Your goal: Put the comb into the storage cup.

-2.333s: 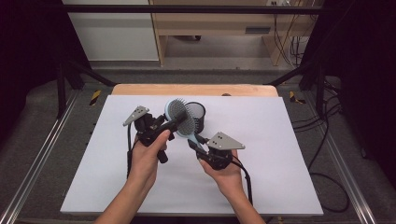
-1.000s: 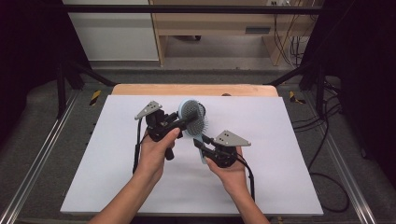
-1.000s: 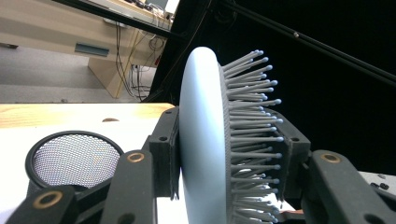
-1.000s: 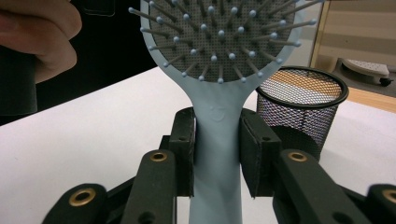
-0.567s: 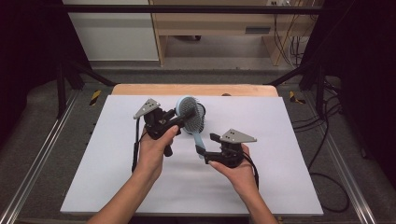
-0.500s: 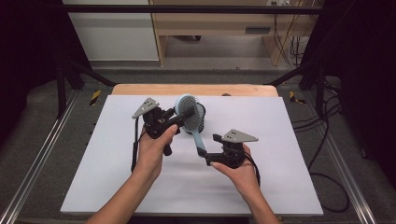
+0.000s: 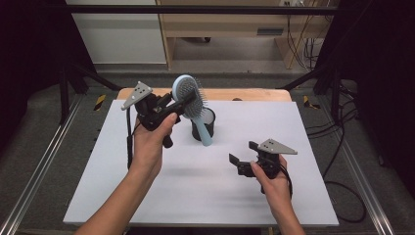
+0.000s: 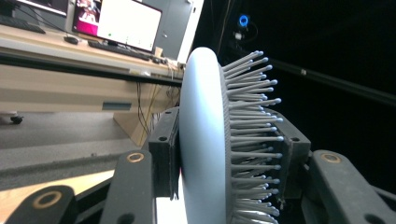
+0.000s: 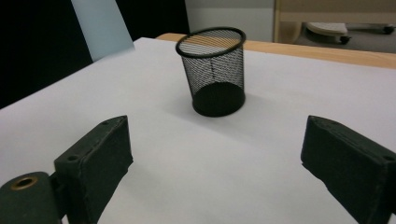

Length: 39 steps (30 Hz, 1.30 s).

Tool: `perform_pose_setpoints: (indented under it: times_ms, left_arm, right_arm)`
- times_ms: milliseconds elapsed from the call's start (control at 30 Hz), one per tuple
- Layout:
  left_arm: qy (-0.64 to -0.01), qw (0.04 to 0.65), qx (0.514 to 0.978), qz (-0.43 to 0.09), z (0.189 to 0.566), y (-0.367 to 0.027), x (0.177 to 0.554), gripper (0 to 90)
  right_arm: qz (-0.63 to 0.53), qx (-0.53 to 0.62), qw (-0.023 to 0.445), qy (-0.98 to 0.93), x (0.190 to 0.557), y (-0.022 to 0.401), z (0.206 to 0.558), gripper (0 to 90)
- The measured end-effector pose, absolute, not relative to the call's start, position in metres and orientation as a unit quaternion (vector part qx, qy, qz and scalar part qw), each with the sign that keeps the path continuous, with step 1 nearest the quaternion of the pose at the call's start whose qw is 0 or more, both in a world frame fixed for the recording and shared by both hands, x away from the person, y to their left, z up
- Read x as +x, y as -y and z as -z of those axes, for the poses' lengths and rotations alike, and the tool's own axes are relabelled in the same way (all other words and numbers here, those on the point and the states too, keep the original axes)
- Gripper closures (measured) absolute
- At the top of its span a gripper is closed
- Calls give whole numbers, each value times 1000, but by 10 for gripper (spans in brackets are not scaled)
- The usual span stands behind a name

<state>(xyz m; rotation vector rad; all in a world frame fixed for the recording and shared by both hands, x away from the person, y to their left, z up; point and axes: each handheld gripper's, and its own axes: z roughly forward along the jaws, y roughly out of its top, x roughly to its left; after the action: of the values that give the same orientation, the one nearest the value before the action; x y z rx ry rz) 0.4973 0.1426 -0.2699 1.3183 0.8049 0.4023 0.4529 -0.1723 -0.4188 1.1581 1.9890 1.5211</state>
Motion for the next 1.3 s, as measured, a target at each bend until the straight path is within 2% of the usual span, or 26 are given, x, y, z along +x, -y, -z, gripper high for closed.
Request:
perform_pose_setpoints:
  times_ms: [133,333,500,800,967,1300]
  left_arm:
    - [-345,704,587,-203,253,-140,502,525]
    - [-351,701,584,-210,248,-144,517,525]
    - [-357,700,579,-220,245,-147,530,525]
    - [-366,686,579,-247,245,-144,544,524]
    - [-376,686,571,-248,250,-142,552,524]
    - [-382,676,571,-266,257,-138,565,524]
  right_arm:
    - [-532,413,225,-704,446,180,426,60]
    - [-528,426,275,-682,445,190,434,54]
    - [-516,425,272,-692,443,197,436,61]
    - [-527,406,295,-686,432,205,440,107]
    - [-521,408,307,-684,431,211,443,102]
    - [-523,393,298,-695,430,208,444,79]
